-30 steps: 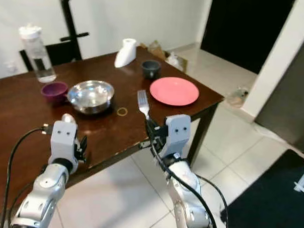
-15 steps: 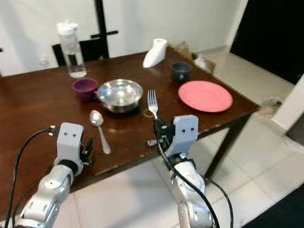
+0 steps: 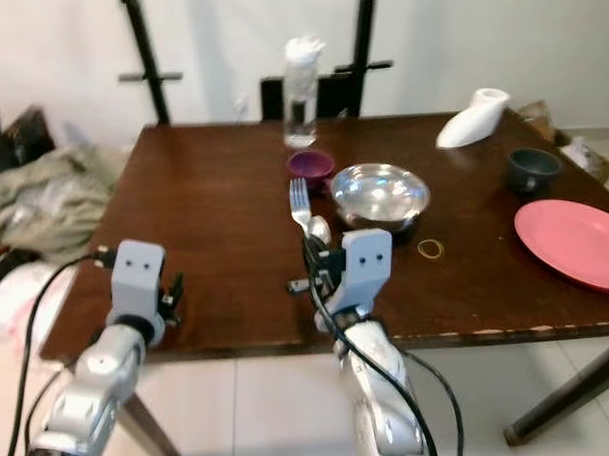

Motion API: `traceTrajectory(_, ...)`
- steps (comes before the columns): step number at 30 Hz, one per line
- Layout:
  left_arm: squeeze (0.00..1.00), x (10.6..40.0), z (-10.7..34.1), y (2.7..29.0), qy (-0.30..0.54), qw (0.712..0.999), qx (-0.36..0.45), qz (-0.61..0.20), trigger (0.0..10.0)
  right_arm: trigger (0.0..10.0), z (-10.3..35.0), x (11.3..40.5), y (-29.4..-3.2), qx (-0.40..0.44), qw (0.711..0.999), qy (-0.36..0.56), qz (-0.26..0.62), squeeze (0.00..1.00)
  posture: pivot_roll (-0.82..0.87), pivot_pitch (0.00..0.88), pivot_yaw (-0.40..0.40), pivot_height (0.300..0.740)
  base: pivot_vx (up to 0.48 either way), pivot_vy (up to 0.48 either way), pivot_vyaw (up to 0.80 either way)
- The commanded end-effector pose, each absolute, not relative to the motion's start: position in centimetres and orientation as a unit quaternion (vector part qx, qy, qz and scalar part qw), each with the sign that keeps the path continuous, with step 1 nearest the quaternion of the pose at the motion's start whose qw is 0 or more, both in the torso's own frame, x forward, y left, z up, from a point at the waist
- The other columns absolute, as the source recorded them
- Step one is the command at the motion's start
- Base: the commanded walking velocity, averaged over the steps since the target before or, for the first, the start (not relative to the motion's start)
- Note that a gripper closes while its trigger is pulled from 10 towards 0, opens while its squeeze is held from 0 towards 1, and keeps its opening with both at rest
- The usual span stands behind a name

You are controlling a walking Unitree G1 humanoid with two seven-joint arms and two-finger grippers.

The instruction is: Setting the table

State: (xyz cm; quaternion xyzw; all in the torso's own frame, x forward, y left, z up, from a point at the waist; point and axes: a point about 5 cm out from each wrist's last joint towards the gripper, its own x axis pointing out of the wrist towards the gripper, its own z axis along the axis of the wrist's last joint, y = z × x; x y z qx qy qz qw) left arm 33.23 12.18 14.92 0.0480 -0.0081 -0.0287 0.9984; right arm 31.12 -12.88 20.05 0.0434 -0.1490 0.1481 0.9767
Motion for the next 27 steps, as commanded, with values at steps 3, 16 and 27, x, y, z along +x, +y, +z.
traceTrajectory(3, 0.00, 33.2, 14.3, 12.6, 0.007, 0.998, 0.055, -0.025, 10.0, 10.0, 19.9, 31.1, -13.0, 0.044, 0.978, -0.147, 0.139, 0.00, -0.05, 0.078, 0.119, 0.740, 0.000, 0.000, 0.00)
traceTrajectory(16, 0.00, 33.2, 14.0, 12.2, 0.017, 0.998, 0.058, -0.033, 10.0, 10.0, 19.6, 31.1, -13.3, 0.044, 0.980, -0.138, 0.136, 0.00, -0.05, 0.084, 0.114, 0.740, 0.000, 0.000, 0.00)
traceTrajectory(27, 0.00, 33.3, 15.1, 12.9, -0.001, 0.997, 0.064, -0.034, 10.0, 10.0, 17.0, 33.3, -14.8, -0.007, 0.997, -0.062, 0.046, 0.00, -0.01, 0.115, 0.100, 0.740, 0.000, 0.000, 0.00)
